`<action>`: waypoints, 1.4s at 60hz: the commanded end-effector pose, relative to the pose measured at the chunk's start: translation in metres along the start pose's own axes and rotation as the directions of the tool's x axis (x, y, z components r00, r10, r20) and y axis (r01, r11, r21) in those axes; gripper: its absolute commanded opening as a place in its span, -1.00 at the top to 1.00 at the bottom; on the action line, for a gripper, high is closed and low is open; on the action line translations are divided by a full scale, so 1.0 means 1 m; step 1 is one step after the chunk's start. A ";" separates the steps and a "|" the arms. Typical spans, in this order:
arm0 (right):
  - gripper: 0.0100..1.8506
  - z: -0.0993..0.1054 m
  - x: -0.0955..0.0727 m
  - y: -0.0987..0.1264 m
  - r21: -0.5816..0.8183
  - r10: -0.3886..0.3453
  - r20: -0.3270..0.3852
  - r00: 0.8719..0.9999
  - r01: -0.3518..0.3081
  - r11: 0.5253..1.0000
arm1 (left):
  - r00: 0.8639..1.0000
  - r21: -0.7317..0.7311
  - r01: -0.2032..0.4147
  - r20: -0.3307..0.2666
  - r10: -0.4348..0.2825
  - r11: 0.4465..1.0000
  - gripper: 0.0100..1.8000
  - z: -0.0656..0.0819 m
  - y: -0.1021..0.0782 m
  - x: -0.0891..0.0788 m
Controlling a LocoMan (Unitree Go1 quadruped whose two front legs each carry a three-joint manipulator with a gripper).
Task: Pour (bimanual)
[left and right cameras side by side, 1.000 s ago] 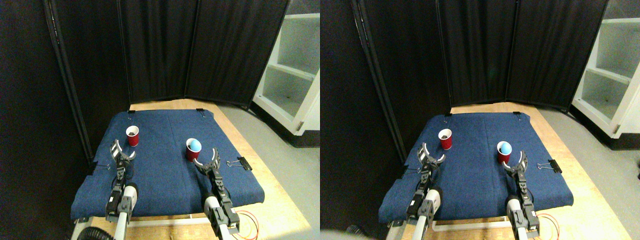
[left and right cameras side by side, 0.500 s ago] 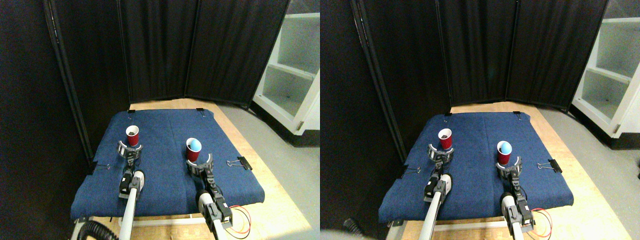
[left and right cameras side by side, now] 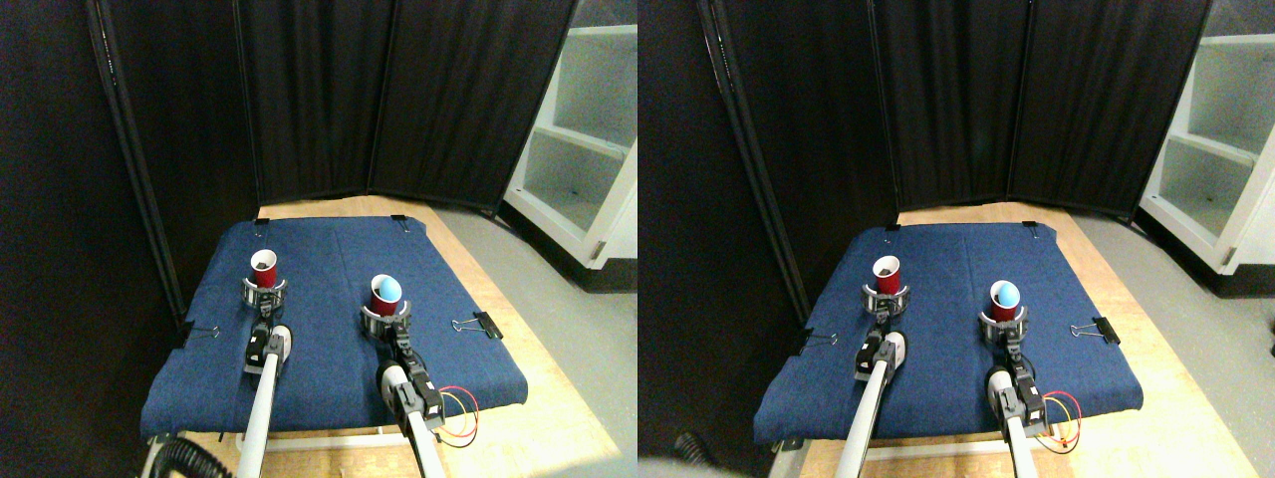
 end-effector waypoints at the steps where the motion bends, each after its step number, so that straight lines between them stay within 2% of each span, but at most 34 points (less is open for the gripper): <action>1: 0.01 -0.001 0.006 0.006 0.023 0.034 0.011 0.999 -0.034 0.999 | 1.000 -0.028 0.009 0.012 -0.009 1.000 -0.01 -0.001 0.000 0.006; 10: 0.00 0.000 0.007 0.005 0.025 0.036 0.018 0.999 -0.037 0.999 | 1.000 -0.057 0.003 0.009 -0.002 0.998 -0.02 -0.002 0.005 0.014; 14: -0.03 0.001 0.007 0.004 0.039 0.034 0.019 0.999 -0.035 0.999 | 1.000 -0.071 0.001 -0.013 -0.002 0.997 -0.05 -0.003 0.008 0.019; 21: -0.07 0.002 0.008 0.004 0.021 0.046 0.014 0.999 -0.046 0.999 | 1.000 -0.076 0.000 -0.004 0.000 0.997 -0.04 -0.003 0.009 0.024; 43: -0.10 0.006 0.018 0.003 0.089 0.058 0.076 0.995 -0.065 0.994 | 1.000 -0.037 -0.020 -0.003 0.020 0.999 0.00 0.000 0.010 0.039; 46: -0.06 0.007 0.019 0.003 0.111 0.049 0.088 0.995 -0.059 0.992 | 1.000 -0.047 -0.025 -0.005 0.025 0.999 -0.01 0.000 0.010 0.039; 50: 0.11 0.008 0.023 0.003 0.134 0.057 0.096 0.994 -0.070 0.989 | 1.000 -0.046 -0.024 -0.004 0.024 0.999 -0.01 0.000 0.011 0.041; 59: 0.23 0.009 0.026 0.003 0.166 0.054 0.086 0.995 -0.068 0.984 | 1.000 -0.035 -0.026 -0.002 0.026 0.999 -0.02 0.000 0.011 0.045; 63: 0.22 0.011 0.028 0.002 0.179 0.060 0.072 0.996 -0.072 0.981 | 1.000 -0.039 -0.029 0.005 0.030 0.999 0.00 -0.001 0.011 0.046; 68: 0.10 0.011 0.032 0.000 0.202 0.060 0.060 0.996 -0.071 0.977 | 0.999 -0.046 -0.034 0.003 0.034 0.998 -0.02 -0.002 0.009 0.043; 84: 0.09 0.012 0.038 -0.003 0.217 0.054 0.058 0.997 -0.065 0.974 | 0.998 -0.021 -0.045 0.037 0.045 0.999 0.06 0.000 0.012 0.050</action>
